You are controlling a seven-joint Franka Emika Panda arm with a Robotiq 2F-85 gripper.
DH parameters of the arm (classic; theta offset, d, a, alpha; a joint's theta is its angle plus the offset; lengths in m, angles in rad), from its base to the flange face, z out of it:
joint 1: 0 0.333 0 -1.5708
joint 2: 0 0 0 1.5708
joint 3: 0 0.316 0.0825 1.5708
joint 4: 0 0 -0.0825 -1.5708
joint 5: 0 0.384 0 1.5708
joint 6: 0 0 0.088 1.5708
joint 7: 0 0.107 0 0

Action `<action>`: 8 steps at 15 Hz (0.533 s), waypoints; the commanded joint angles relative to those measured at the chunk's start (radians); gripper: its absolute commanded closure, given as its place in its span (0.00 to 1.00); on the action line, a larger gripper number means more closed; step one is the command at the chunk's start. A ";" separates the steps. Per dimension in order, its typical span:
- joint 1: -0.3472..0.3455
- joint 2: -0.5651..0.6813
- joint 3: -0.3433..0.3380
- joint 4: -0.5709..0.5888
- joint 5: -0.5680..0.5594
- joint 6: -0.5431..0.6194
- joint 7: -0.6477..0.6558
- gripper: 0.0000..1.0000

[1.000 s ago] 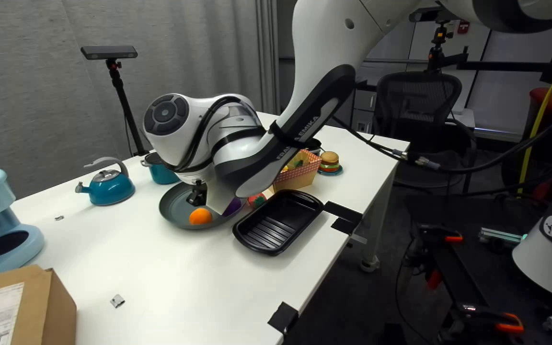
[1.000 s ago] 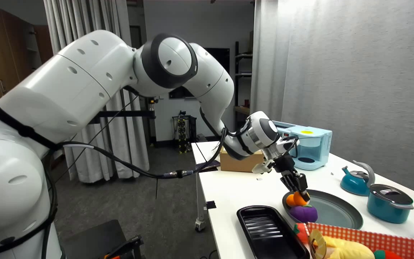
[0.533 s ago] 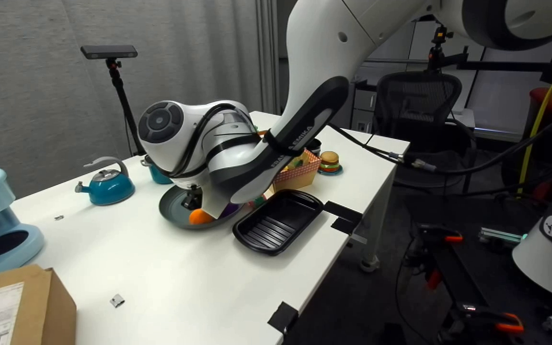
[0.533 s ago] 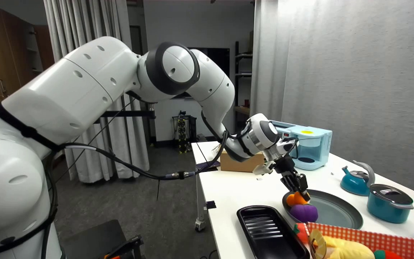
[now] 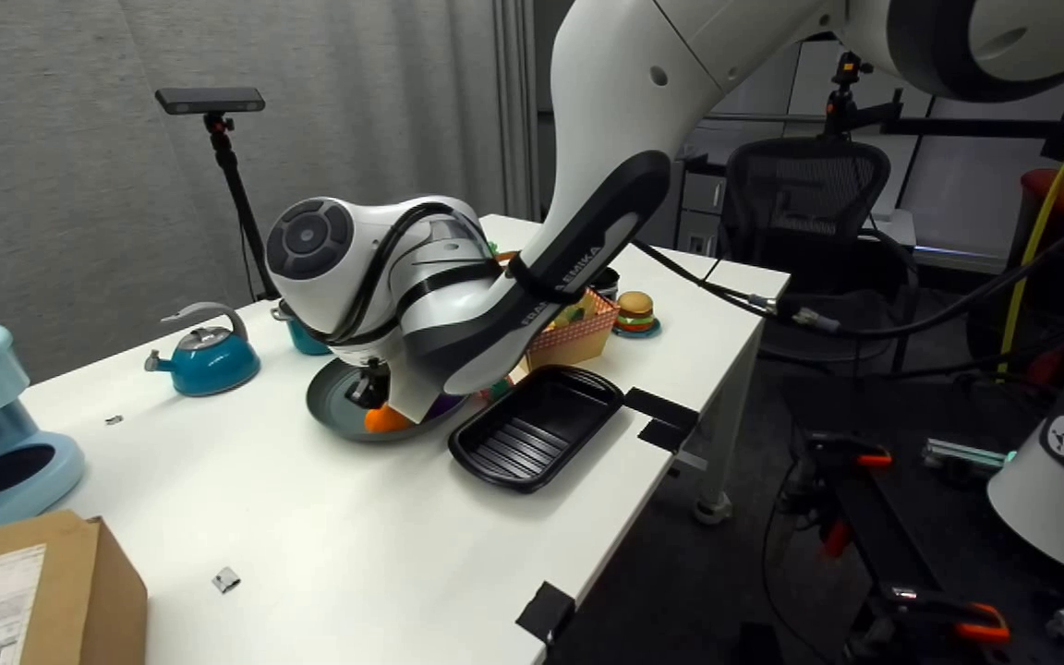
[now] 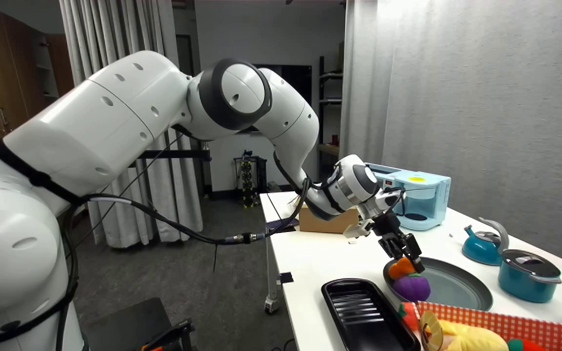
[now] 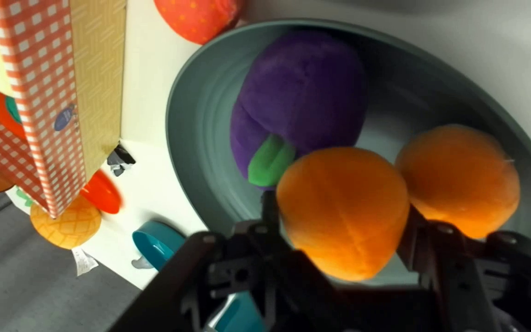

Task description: Move the purple and orange object one after the other from the black plate to the gray plate

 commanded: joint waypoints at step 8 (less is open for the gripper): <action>0.015 -0.007 -0.021 0.006 -0.005 0.008 0.011 0.00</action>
